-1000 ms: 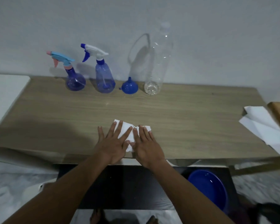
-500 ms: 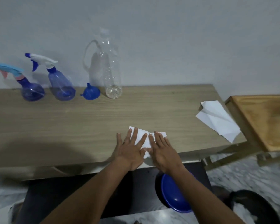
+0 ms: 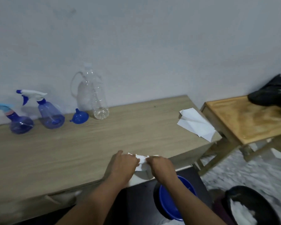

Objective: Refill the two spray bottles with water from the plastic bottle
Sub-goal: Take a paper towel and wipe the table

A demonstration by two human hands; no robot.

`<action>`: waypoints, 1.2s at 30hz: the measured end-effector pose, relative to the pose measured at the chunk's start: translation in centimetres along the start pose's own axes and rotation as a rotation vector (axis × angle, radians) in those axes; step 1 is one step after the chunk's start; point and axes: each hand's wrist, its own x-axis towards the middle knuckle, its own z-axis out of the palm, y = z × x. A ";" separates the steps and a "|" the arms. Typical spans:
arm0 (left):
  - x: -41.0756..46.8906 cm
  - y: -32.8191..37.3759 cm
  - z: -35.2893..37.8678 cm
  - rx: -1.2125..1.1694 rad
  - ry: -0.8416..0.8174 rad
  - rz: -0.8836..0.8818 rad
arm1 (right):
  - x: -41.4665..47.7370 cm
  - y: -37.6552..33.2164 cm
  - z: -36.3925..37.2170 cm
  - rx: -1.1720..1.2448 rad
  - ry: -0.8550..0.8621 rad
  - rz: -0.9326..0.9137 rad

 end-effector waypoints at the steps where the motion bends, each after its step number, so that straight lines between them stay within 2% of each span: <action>1: 0.2 -0.6 -0.5 -0.059 -0.012 -0.006 | -0.1 -0.1 -0.6 0.035 -0.004 0.039; 4: 1.0 -2.6 -2.8 -0.484 -0.054 -0.009 | -0.9 0.4 -2.7 0.265 0.040 0.134; 6: 1.3 -3.5 -5.1 -0.707 -0.020 0.046 | -1.8 0.8 -4.6 0.403 0.083 0.184; 10: 2.0 -4.1 -10.0 -0.866 0.079 0.173 | -4.1 1.3 -8.8 0.571 0.155 0.249; 18: 3.1 0.6 -17.4 -1.200 -0.060 0.405 | -12.5 3.8 -15.7 0.776 0.408 0.427; 23: 2.7 7.6 -20.5 -1.269 -0.154 0.565 | -19.8 5.2 -18.0 0.802 0.585 0.559; 28: 3.2 15.9 -21.8 -1.195 -0.249 0.722 | -26.1 9.0 -17.7 0.814 0.725 0.739; 36: 6.4 32.5 -19.5 -1.070 -0.339 0.834 | -33.7 19.9 -12.9 0.798 0.768 0.993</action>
